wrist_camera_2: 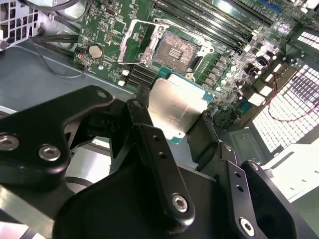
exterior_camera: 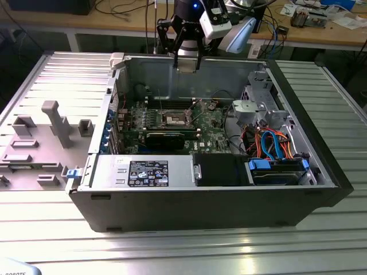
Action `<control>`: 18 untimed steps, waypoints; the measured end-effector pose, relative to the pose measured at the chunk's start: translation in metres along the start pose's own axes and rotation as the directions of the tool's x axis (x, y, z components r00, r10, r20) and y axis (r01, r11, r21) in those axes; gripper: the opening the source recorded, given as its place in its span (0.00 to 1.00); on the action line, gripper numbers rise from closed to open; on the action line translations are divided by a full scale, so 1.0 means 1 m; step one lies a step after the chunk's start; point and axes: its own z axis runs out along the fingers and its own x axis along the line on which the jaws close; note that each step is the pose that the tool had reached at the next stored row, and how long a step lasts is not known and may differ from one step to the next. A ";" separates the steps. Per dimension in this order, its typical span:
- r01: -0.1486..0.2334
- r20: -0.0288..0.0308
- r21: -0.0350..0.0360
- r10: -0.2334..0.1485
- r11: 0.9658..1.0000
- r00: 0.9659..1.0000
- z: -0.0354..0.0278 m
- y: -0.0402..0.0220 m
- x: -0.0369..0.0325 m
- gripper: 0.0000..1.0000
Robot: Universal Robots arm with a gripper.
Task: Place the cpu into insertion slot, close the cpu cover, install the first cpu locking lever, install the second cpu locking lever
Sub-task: 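Place the cpu into insertion slot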
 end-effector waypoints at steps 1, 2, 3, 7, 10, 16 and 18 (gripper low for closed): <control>0.000 0.000 0.000 0.000 1.000 1.000 0.0000 0.0000 0.0000 0.54; 0.000 0.000 0.000 0.000 1.000 1.000 0.0000 0.0000 0.0000 0.54; -0.001 0.000 0.000 0.001 1.000 1.000 0.0000 0.0000 0.0000 0.54; -0.005 0.000 0.000 0.005 1.000 1.000 0.0000 -0.0001 0.0000 0.54; -0.030 0.003 -0.001 0.030 1.000 1.000 0.0003 -0.0001 0.0000 0.54; -0.036 0.003 -0.001 0.036 0.999 0.999 0.0002 -0.0001 0.0000 0.54; -0.036 0.003 -0.001 0.036 0.999 0.999 0.0002 -0.0001 0.0000 0.54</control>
